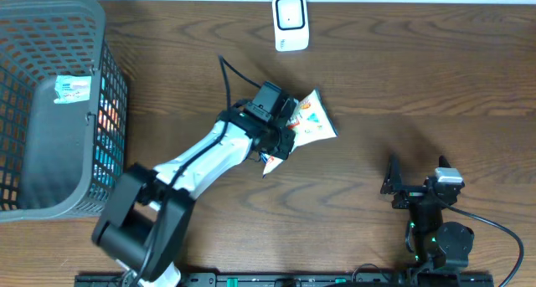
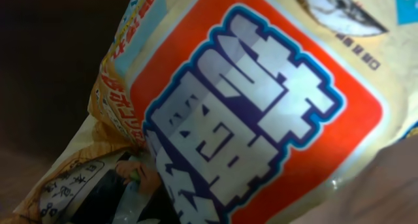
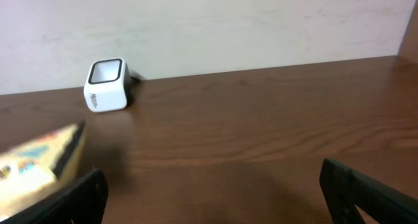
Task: Scan the item barcode
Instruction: 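Lift the snack bag out and lower it onto the table center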
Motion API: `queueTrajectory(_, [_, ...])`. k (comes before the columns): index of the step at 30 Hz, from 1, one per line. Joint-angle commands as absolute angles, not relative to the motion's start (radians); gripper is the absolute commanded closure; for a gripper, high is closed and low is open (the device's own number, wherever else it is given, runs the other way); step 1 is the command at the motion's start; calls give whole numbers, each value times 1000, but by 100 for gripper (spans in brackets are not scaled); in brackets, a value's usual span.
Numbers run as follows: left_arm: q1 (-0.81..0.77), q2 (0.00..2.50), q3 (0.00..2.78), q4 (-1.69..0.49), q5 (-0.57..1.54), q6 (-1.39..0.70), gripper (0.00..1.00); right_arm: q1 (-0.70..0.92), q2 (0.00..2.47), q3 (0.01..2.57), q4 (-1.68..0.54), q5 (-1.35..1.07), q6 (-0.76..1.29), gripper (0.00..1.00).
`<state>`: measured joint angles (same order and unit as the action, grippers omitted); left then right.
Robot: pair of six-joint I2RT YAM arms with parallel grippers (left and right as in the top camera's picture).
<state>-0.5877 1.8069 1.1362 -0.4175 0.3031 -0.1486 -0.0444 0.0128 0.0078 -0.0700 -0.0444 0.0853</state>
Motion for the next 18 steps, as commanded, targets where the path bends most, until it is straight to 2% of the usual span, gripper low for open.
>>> queueTrajectory(1, [-624,1829,1134,-404,294,-131,92,-49,11,6,-72,-35,70,1])
queueTrajectory(2, [-642,1834,1134,-389,294,-131,84,-49,11,6,-72,-35,70,1])
queueTrajectory(4, [-662,1834,1134,-364,294,-131,58,-49,11,6,-72,-35,70,1])
queueTrajectory(6, [-684,1834,1134,-332,294,-131,39,-49,11,6,-72,-35,70,1])
queueTrajectory(7, [-694,1834,1134,-321,294,-131,21,-49,11,6,-72,-36,70,1])
queueTrajectory(8, [-703,1834,1134,-310,294,-131,11,-49,11,6,-72,-36,70,1])
queueTrajectory(11, [-713,1832,1142,-308,294,-131,2,-49,11,6,-72,-35,70,1])
queueTrajectory(18, [-680,1771,1151,-309,294,-131,0,-49,11,6,-72,-35,70,1])
